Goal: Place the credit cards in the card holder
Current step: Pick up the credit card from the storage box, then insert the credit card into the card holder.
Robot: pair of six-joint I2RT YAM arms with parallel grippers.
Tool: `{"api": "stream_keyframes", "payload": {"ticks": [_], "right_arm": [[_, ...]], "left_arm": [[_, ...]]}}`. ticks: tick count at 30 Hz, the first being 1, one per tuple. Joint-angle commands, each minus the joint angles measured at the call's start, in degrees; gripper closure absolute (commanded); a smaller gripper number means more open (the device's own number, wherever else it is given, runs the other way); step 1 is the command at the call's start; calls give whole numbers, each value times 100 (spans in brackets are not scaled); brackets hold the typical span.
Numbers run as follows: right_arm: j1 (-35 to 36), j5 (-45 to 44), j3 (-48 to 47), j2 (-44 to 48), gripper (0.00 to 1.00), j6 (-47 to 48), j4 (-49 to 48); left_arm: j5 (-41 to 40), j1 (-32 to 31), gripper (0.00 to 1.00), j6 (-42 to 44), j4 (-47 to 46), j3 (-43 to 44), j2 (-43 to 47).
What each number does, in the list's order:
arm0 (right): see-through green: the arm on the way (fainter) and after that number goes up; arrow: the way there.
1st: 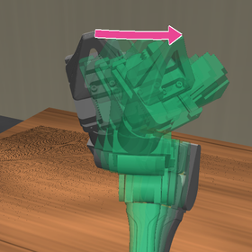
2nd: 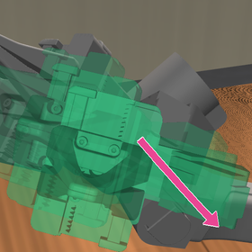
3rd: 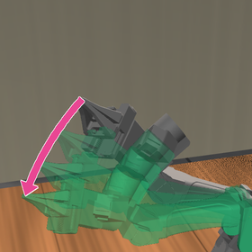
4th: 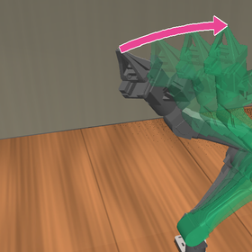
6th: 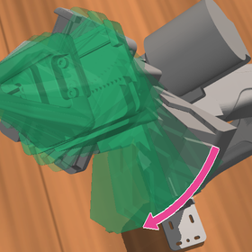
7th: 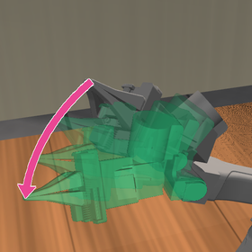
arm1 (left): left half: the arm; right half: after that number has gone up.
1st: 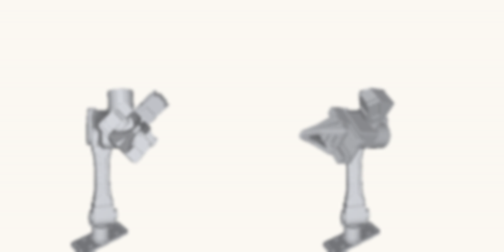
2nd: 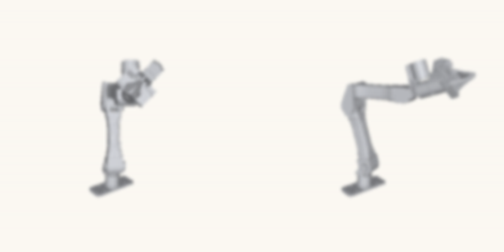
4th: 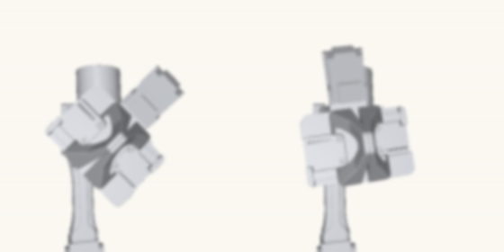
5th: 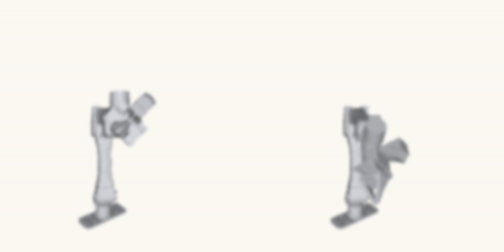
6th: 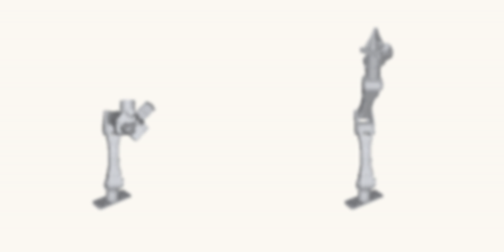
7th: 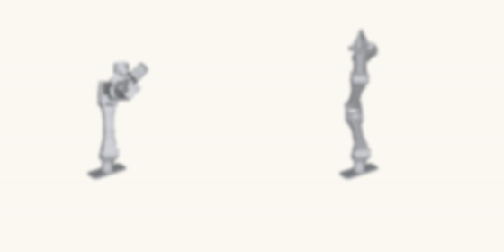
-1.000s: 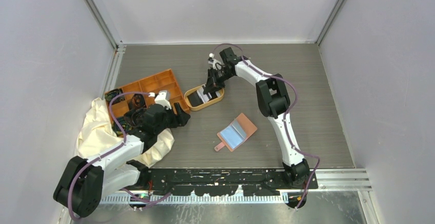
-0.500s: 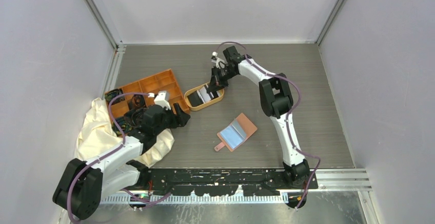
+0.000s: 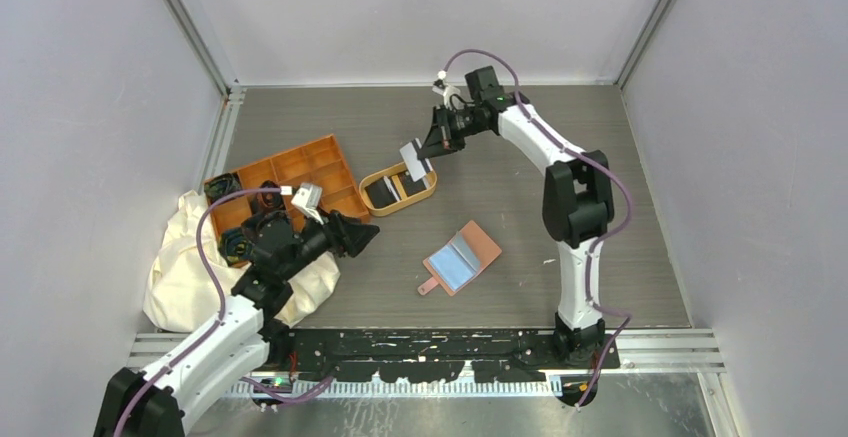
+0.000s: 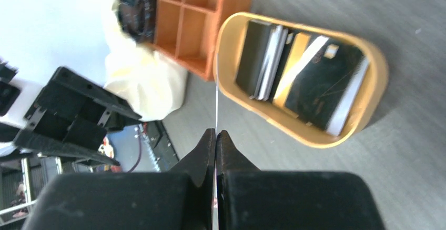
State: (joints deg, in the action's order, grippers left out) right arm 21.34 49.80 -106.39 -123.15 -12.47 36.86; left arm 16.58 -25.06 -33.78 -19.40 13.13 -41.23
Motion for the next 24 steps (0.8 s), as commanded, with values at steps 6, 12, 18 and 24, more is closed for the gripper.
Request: {"api": "stream_keyframes", "payload": {"ticks": [6,12,18,24], "right_arm": [[-142,1815,2541,2530,99,-794,-2535],[-144,1988,4131,4016,99,-1038,-3753],[-140,2088,4970,4786,99,-979,-4307],[-71,2208,5083,4783,99,-984,-4328]], "left_arm": [[1298,-198,34,-1087,-2488,-407,108],[455,-1383,34,-864,-3382,-346,-435],[-360,-2220,34,-342,-3592,7,-1081],[-551,-2250,37,-720,-4363,291,-2024]]}}
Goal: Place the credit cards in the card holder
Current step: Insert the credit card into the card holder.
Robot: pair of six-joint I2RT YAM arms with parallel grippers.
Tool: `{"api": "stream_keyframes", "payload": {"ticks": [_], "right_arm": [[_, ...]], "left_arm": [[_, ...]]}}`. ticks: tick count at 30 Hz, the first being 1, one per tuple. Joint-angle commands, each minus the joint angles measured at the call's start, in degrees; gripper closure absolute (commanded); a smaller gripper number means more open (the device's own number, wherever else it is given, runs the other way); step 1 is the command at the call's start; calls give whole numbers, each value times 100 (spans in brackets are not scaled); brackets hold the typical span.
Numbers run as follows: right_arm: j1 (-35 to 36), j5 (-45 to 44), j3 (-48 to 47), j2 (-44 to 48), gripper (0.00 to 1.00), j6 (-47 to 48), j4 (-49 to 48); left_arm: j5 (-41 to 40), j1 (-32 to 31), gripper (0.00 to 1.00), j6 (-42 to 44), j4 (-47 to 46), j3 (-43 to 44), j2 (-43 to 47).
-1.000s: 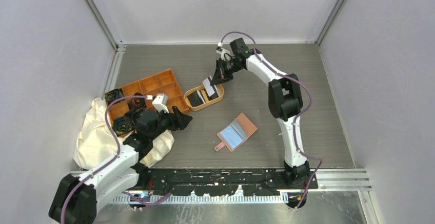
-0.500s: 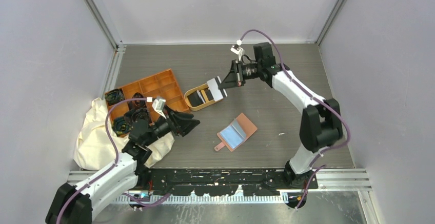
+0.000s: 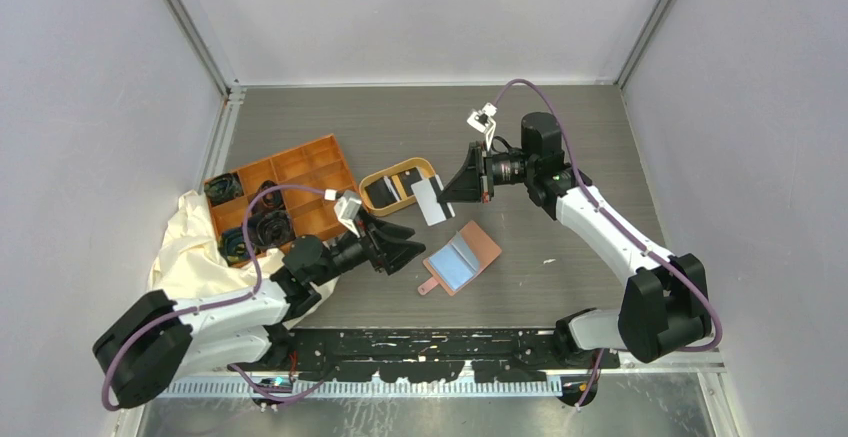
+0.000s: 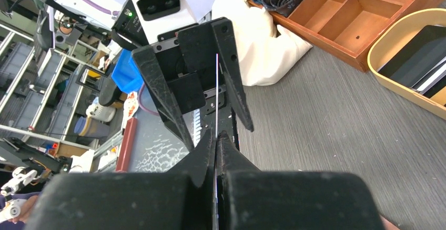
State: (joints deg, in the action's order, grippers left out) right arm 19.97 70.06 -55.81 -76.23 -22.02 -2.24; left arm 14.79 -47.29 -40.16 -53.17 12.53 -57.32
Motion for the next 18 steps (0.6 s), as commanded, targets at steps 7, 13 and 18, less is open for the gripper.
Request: {"api": "stream_keyframes", "payload": {"ticks": [7,13,18], "right_arm": [[232,210,69,-8,99,61,-397],[350,223,37,-178,99,389,-81],[395,223,-52,-238,99,892,486]], "left_arm": [[-381,-28,44,-346,-1726,597,-1168],[-360,-27,49,-386,-1750,724,-1298],[-361,-29,81,-334,-1749,690,-1252]]}}
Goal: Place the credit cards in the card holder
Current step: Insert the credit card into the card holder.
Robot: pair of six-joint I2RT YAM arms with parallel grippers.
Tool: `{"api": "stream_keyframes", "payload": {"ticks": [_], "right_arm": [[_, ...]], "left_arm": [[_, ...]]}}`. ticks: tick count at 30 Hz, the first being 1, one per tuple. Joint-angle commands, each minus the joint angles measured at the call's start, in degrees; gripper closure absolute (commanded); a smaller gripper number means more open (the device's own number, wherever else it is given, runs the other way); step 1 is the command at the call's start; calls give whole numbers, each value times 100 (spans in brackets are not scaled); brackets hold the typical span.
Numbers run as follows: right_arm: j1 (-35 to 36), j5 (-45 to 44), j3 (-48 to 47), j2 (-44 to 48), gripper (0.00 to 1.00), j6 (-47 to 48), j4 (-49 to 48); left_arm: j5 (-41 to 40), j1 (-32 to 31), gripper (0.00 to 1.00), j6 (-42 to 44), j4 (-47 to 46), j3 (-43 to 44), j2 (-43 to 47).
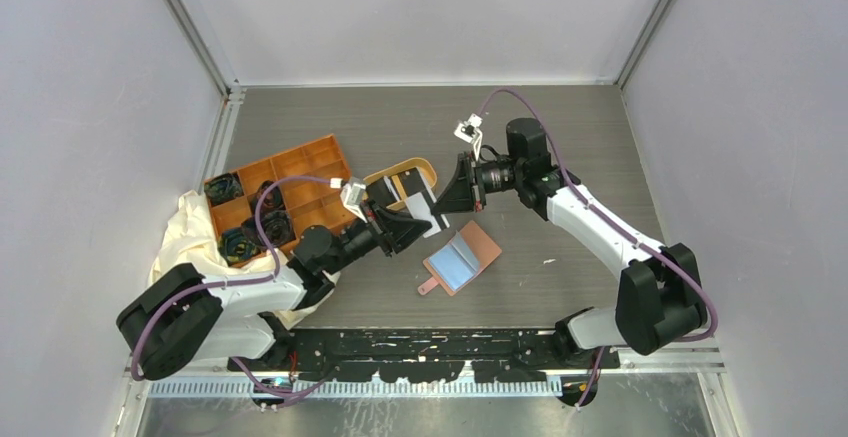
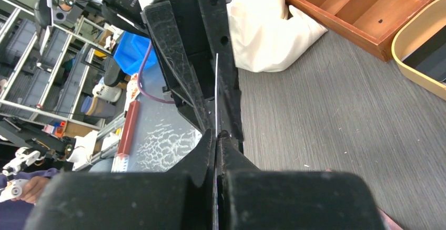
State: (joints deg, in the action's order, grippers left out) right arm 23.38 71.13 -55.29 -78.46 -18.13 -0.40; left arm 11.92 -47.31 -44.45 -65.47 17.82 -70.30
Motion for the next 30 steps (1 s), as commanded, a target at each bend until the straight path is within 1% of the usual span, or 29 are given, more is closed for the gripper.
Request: {"api": "stream_keyframes", "payload": {"ticks": [1,2,3,5,7,8,9,12,15,22,25,30], "right_arm": [[56,119,-105,-13,99,542,323],[61,117,-105,-20,98,565,349],[62,93,-105,-12,94,606,379],[62,14,-122,24,76,707,490],[60,-97,-215,95,60,1041,855],[62,-145,-279,120,55,1276,1172],[62,-190,-329,140,53,1447,1335],[61,-212,-351,154,52,1604,1446],[62,-205,-343,153,53,1640,1446],[61,-121,-332,195,57,1681,1429],[62,-93,-329,240,62,1698,1435],[62,-45,-339,234,66,1699,1436]], "left_arm": [[-62,-24,94,120,-507,148,53],[-47,-24,99,142,-490,136,61],[-15,-28,100,169,-447,124,80],[76,-16,100,281,-245,116,157],[218,-7,100,459,207,127,315],[274,-6,100,576,512,139,408],[354,0,100,677,817,175,514],[670,2,100,980,1556,327,784],[907,11,100,1126,1938,445,917],[1310,20,100,1063,1991,621,618],[1352,29,100,1036,1941,639,518],[1380,29,100,1016,1933,652,443]]}}
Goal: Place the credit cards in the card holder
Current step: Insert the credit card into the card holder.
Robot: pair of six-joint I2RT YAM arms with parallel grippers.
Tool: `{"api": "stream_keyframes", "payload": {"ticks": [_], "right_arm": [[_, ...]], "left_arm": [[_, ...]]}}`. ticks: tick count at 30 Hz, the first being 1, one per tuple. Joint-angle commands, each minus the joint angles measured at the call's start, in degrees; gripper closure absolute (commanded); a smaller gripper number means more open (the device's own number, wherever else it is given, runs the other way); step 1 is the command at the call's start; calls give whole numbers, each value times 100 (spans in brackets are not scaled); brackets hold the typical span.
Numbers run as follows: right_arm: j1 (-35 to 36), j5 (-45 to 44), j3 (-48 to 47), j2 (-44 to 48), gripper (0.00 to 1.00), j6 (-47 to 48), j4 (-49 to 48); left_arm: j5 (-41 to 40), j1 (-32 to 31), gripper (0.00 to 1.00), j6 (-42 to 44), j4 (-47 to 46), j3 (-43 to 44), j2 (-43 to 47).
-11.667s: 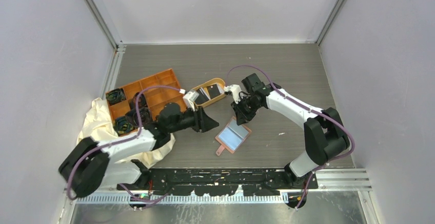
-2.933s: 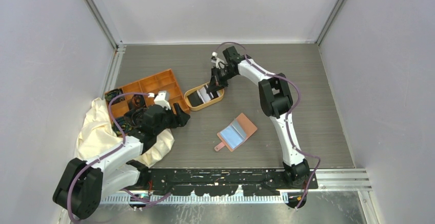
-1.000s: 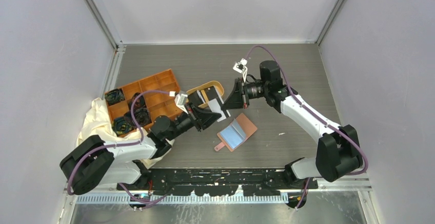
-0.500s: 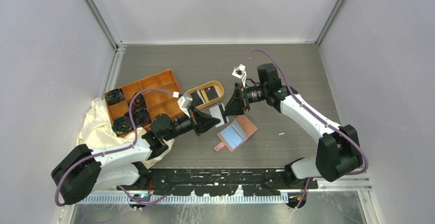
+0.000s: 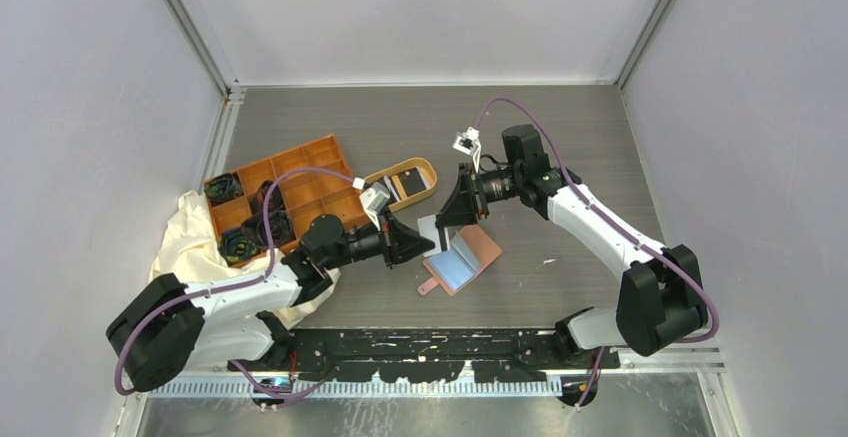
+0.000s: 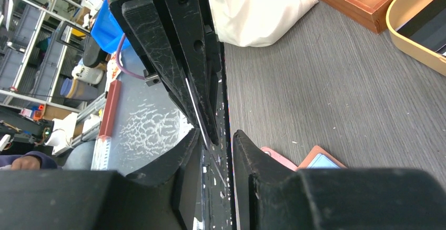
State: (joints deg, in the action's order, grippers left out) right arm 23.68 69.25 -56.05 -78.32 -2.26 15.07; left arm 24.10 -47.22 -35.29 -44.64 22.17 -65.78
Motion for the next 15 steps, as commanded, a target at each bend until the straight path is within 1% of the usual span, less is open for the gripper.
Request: {"api": "stream_keyframes", "payload": {"ticks": [1,2,3,6,8,9,10,11,12,13,15], "right_arm": [[31,149,-264,219,67,117,-113],[31,150,-266,223,70,120,-118],[31,149,-272,229,76,118,-113],[31,146,-311,212,97,120,-82],[31,75,-362,229,99,194,84],[30,26,-397,234,99,386,217],[31,-81,-424,257,99,494,341],[28,-236,-436,283,99,604,465],[19,-426,-450,314,99,729,591],[22,-614,-470,327,99,867,751],[12,-1032,-529,321,99,1157,1113]], "left_arm": [[165,28,100,101,-153,217,-20],[159,31,100,100,-150,217,-21],[155,25,100,91,-151,217,-21],[131,41,100,67,-155,210,-27],[45,62,100,29,-98,199,9],[-4,90,95,18,-34,185,44],[-83,121,88,-5,44,157,99],[-192,144,74,-40,163,122,175],[-304,172,65,-56,310,72,289],[-429,187,58,-57,477,18,416],[-764,210,50,-49,1045,-68,721]]}}
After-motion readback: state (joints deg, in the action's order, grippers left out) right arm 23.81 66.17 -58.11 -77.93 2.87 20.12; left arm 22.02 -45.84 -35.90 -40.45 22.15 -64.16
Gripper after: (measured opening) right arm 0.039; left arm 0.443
